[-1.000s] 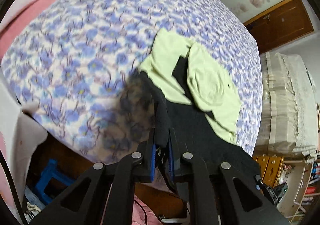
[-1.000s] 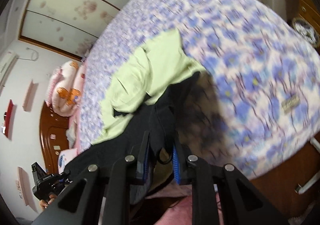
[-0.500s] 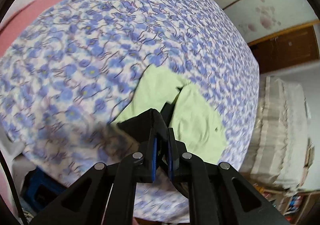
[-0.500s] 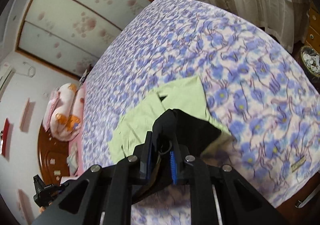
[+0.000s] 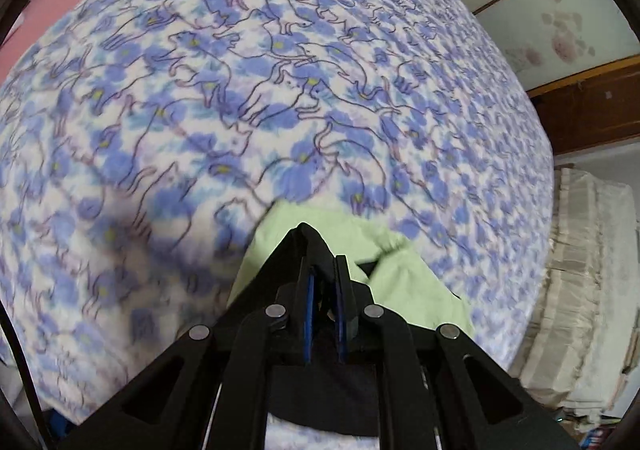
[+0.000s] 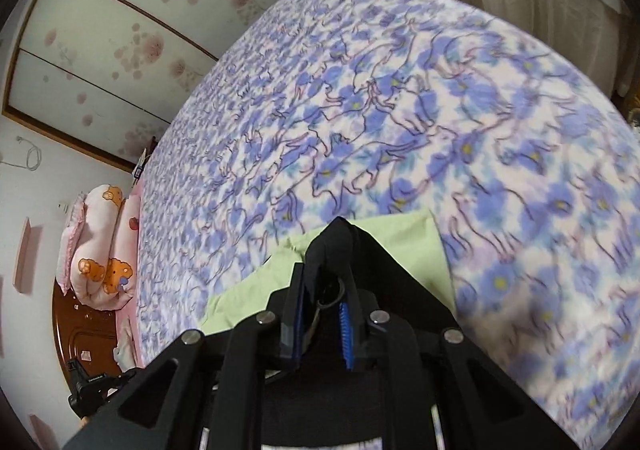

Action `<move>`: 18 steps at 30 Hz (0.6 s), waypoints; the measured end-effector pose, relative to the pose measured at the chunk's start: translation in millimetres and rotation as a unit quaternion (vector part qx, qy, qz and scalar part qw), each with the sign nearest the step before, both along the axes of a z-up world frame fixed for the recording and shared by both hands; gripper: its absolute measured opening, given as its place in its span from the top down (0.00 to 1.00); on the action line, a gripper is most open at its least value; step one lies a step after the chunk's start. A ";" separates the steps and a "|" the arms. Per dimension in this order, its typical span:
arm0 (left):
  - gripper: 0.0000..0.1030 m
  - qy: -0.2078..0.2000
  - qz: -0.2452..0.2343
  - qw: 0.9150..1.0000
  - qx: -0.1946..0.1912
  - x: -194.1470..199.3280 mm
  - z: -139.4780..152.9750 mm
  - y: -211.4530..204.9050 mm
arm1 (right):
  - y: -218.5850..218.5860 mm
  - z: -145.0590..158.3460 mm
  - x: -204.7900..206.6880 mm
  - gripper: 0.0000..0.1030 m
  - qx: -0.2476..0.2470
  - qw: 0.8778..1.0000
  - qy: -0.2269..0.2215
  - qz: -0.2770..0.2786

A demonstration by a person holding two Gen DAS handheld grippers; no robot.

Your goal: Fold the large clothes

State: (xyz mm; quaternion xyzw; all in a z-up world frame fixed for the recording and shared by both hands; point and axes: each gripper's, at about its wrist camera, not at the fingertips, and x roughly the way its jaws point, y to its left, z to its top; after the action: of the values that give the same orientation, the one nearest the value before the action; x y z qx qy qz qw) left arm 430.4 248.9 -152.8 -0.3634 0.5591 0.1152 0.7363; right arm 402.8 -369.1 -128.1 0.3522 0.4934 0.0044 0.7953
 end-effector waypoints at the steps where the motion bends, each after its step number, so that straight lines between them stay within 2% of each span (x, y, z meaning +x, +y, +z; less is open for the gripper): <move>1: 0.94 -0.001 0.003 1.000 -0.001 6.6 -7.5 -0.1 | -0.3 -5.9 6.3 0.87 0.003 1.000 0.001 0.000; 6: 0.94 0.011 0.022 1.000 -0.014 38.2 -49.5 3.0 | -1.5 -51.1 45.2 0.87 0.011 0.999 0.031 -0.010; 13: 0.94 0.051 0.024 0.998 -0.014 74.3 -94.7 4.0 | 2.3 -92.4 77.2 0.87 0.002 0.998 0.069 -0.010; 18: 0.94 0.075 0.009 0.997 0.007 99.8 -120.6 -3.6 | 4.0 -114.4 95.3 0.87 -0.010 0.995 0.094 -0.018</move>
State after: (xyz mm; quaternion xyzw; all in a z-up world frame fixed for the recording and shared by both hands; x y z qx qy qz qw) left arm 530.1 245.3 -273.4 -0.3540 0.6086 0.1526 0.6936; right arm 498.0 -365.0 -242.4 0.3518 0.5599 -0.0483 0.7487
